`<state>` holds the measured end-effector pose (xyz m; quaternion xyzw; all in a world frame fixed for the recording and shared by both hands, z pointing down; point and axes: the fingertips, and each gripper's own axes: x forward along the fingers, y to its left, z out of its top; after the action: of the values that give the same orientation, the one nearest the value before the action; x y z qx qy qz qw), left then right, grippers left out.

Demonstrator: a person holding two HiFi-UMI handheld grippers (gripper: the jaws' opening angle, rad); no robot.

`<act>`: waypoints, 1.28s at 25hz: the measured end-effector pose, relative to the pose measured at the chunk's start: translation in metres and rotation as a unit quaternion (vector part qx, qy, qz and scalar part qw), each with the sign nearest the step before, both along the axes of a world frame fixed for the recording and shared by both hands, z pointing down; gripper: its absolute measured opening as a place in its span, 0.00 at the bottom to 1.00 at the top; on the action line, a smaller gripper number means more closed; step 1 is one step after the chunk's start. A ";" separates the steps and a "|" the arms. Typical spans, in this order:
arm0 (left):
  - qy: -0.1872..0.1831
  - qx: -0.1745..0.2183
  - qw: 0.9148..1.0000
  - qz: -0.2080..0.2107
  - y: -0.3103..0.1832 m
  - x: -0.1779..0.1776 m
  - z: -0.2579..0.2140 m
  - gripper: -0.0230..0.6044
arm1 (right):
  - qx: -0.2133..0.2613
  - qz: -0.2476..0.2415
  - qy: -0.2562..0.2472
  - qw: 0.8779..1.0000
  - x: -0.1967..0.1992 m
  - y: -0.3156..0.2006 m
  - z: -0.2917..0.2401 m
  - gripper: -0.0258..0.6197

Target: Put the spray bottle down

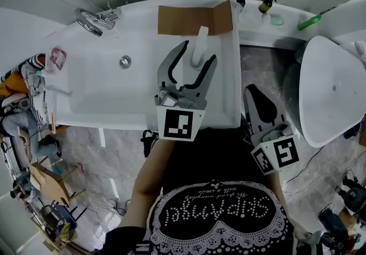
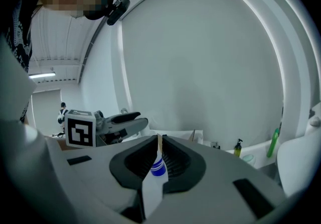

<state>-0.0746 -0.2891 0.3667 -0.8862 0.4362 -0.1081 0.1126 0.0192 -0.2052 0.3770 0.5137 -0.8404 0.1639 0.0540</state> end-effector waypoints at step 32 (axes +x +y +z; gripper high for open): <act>0.163 -0.047 0.975 -0.145 0.149 -0.165 -0.065 0.04 | 0.015 -0.047 0.028 0.998 -0.023 0.015 -0.004 0.10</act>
<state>-0.2391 -0.1406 0.3022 -0.8235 0.5670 0.0026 -0.0184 -0.0036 -0.1900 0.3734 0.4784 -0.8643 0.1346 0.0775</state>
